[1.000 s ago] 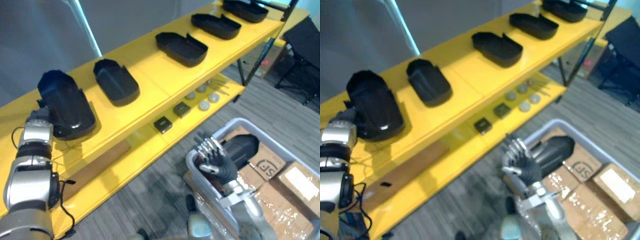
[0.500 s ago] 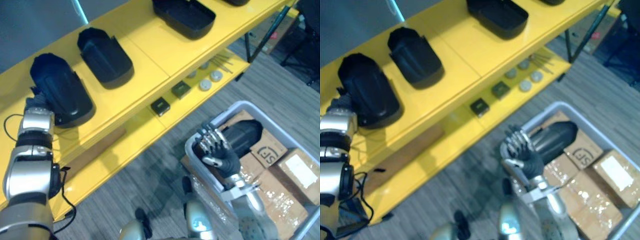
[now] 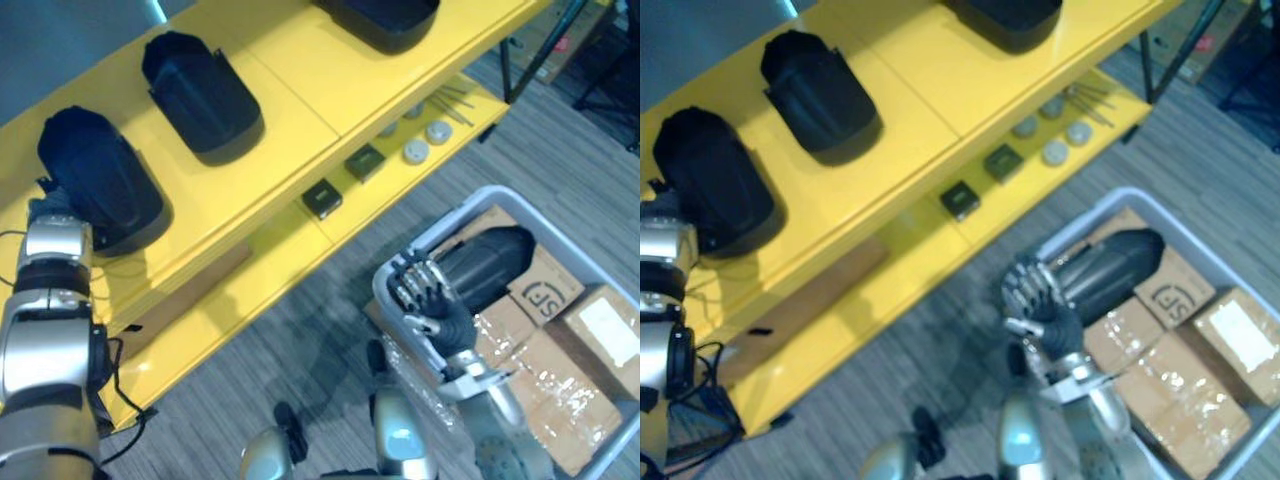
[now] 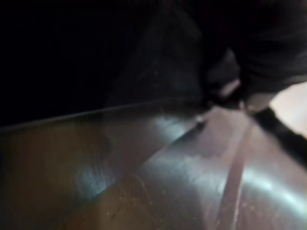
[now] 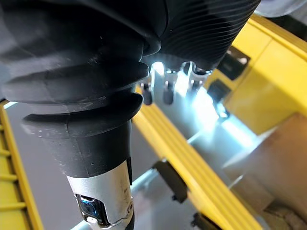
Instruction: Walk over and take plastic housings, then place them on the shelf
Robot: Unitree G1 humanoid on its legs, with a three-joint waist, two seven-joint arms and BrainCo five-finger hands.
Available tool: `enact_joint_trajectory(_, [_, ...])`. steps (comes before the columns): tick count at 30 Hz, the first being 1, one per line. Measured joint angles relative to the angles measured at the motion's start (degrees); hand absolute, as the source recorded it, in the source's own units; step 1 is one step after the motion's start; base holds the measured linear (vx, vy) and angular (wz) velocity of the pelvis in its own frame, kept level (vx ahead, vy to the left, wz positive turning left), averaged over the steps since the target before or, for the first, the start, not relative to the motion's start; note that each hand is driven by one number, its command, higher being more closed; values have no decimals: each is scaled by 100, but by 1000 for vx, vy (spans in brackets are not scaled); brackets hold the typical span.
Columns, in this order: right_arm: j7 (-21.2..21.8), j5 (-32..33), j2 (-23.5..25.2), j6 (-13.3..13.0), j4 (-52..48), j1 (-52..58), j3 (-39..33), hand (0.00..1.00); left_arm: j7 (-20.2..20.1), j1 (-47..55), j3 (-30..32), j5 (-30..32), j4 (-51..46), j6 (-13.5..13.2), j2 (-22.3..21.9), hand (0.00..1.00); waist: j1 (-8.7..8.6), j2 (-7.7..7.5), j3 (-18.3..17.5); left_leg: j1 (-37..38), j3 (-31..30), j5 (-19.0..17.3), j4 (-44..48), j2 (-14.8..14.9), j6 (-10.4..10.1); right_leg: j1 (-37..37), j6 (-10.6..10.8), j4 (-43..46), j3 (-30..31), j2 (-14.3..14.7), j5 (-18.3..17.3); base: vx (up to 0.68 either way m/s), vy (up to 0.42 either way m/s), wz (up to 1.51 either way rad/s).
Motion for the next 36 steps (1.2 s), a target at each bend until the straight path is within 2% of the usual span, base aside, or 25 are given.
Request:
enact_joint_trajectory(4, [-14,1,-46,0,1,24,67,0,18,159,5,4,0,0,77,100,1,0,0,-10,-30,-2,4,14,1,-1,-2,81,-26,5,-54,-8,-3,2])
enact_joint_trajectory(5, [-18,0,-61,0,1,26,123,0,21,201,6,3,0,-1,116,0,3,0,0,-15,-38,-3,8,14,1,-1,-2,87,-31,4,-54,-21,-4,4])
enact_joint_trajectory(10, [-27,0,-64,-1,10,39,232,0,180,214,59,-3,0,-46,139,0,18,-6,9,-44,-78,-26,89,24,11,-3,7,165,-53,-8,-92,-17,6,4])
enact_joint_trajectory(15, [-158,-6,-65,-30,49,42,243,0,682,214,60,-124,-4,-91,139,0,13,-6,10,-49,-88,-85,163,33,19,-10,29,252,-54,-17,-150,0,0,0])
enact_joint_trajectory(17, [-228,-13,-65,-136,50,45,250,0,900,213,60,-146,-11,-166,141,0,10,-6,10,-60,-88,-95,182,36,21,-11,29,253,-54,-17,-150,0,0,0])
enact_joint_trajectory(19, [-283,-46,-64,-276,50,62,245,0,1158,213,137,-362,-17,-499,142,0,11,-7,9,-52,-86,-95,181,38,21,-7,26,254,-54,-16,-153,0,0,0])
enact_joint_trajectory(20, [-290,-50,-63,-298,50,64,245,0,1200,212,210,-374,-23,-571,143,0,9,-7,9,-51,-86,-95,180,38,21,-8,24,254,-54,-15,-154,0,0,0])
enact_joint_trajectory(22, [-348,-68,-52,-450,51,94,244,0,1480,209,291,-586,-118,-947,150,0,9,-7,9,-30,-84,-95,178,41,21,3,20,255,-55,-14,-158,0,0,0])
enact_joint_trajectory(23, [-358,-69,-46,-496,50,96,242,0,1545,209,291,-589,-160,-1033,150,0,9,-7,9,-30,-84,-95,178,41,21,8,20,255,-55,-14,-159,0,0,0])
enact_joint_trajectory(25, [-398,-338,7,-692,49,100,199,0,1656,133,291,-920,-320,-1430,153,0,9,-8,8,-20,-92,-96,174,41,21,32,14,255,-65,-18,-167,0,0,0])
enact_joint_trajectory(26, [-427,-445,22,-763,48,101,182,0,1662,104,290,-973,-375,-1538,153,0,9,-9,8,-20,-99,-96,173,40,21,38,14,255,-72,-20,-167,-2,9,5])
enact_joint_trajectory(28, [-451,-547,93,-1138,32,61,60,0,1754,-20,279,-1108,-675,-2147,152,0,6,-10,7,-3,-143,-96,156,38,22,94,17,254,-116,-62,-174,-5,23,10])
enact_joint_trajectory(30, [-464,-581,182,-1417,-4,-18,-98,0,1852,-64,265,-1165,-1035,-2586,152,0,7,-15,4,82,-154,-90,102,23,21,168,19,253,-169,-75,-184,6,15,12])
enact_joint_trajectory(32, [-545,-868,270,-1847,-91,-185,-256,0,2011,-116,245,-1162,-1785,-3109,149,0,16,-20,-41,237,-189,-53,-35,-18,24,331,26,218,-258,-84,-205,16,1,14])
enact_joint_trajectory(35, [-713,-1188,283,-2148,-121,-476,-124,0,2068,-95,232,-1108,-2503,-3604,-26,0,46,29,-363,286,-369,83,-310,-95,37,490,40,37,-497,-155,-197,45,14,34])
enact_joint_trajectory(36, [-845,-1193,285,-2176,-109,-657,-7,0,2082,11,236,-991,-2874,-3765,-165,0,129,56,-561,288,-460,126,-390,-104,29,545,41,-25,-608,-164,-196,76,4,40])
